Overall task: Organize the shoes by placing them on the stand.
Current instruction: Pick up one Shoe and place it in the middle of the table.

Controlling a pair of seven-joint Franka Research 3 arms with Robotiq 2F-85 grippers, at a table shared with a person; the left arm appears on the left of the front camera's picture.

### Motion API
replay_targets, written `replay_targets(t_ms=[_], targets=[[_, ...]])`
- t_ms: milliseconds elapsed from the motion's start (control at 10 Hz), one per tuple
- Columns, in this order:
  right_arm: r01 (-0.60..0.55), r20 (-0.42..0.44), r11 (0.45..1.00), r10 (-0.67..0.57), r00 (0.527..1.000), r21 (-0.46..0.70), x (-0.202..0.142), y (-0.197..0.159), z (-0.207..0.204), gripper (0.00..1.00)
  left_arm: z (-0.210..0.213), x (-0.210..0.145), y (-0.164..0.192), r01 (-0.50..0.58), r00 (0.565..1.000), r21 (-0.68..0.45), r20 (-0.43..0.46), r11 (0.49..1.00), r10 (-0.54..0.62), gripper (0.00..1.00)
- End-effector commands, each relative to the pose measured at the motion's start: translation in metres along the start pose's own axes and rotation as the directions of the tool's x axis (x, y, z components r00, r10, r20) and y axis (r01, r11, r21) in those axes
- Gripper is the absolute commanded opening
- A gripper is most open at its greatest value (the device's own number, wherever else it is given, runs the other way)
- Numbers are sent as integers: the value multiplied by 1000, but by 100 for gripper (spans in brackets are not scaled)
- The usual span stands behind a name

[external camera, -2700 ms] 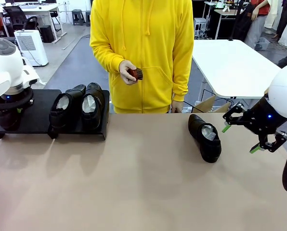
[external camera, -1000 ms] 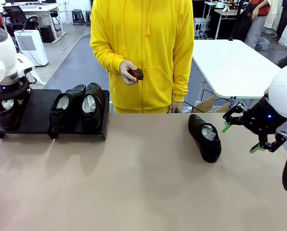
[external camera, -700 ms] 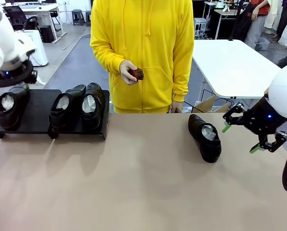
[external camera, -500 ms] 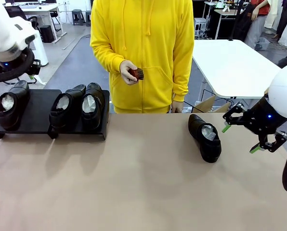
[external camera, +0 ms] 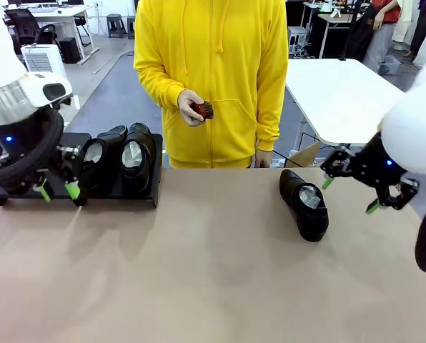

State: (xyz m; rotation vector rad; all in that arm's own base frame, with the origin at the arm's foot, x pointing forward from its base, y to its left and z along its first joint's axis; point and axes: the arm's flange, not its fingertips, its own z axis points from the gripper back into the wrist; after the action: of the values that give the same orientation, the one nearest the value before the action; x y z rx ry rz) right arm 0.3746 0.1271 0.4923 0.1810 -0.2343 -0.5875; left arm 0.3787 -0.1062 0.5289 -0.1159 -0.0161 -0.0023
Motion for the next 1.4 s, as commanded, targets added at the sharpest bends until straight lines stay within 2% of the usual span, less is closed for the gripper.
replay_targets(t_ms=[0, 200, 300, 400, 1000, 1300], targets=[[-163, 3, 983, 164, 986, -87, 26, 46, -4, 100, 15, 8, 19, -31, 998, -66, -57, 997, 28, 48], [-244, -49, 952, 239, 970, -183, 41, 83, -46, 100, 12, 10, 29, -89, 996, -118, -19, 989, 88, 48], [-266, -95, 941, 251, 963, -208, 48, 93, -68, 100, 8, 0, 16, -40, 997, -48, -64, 998, 37, 48], [-279, -125, 933, 256, 958, -227, 53, 98, -88, 100, 8, 0, 16, -40, 997, -48, -64, 998, 37, 48], [-351, -144, 918, 328, 934, -185, 69, 109, -154, 100, 8, 0, 16, -40, 997, -48, -64, 998, 37, 48], [-489, -168, 855, 464, 870, -170, 76, 112, -180, 100, 8, 0, 16, -40, 997, -48, -64, 998, 37, 48]])
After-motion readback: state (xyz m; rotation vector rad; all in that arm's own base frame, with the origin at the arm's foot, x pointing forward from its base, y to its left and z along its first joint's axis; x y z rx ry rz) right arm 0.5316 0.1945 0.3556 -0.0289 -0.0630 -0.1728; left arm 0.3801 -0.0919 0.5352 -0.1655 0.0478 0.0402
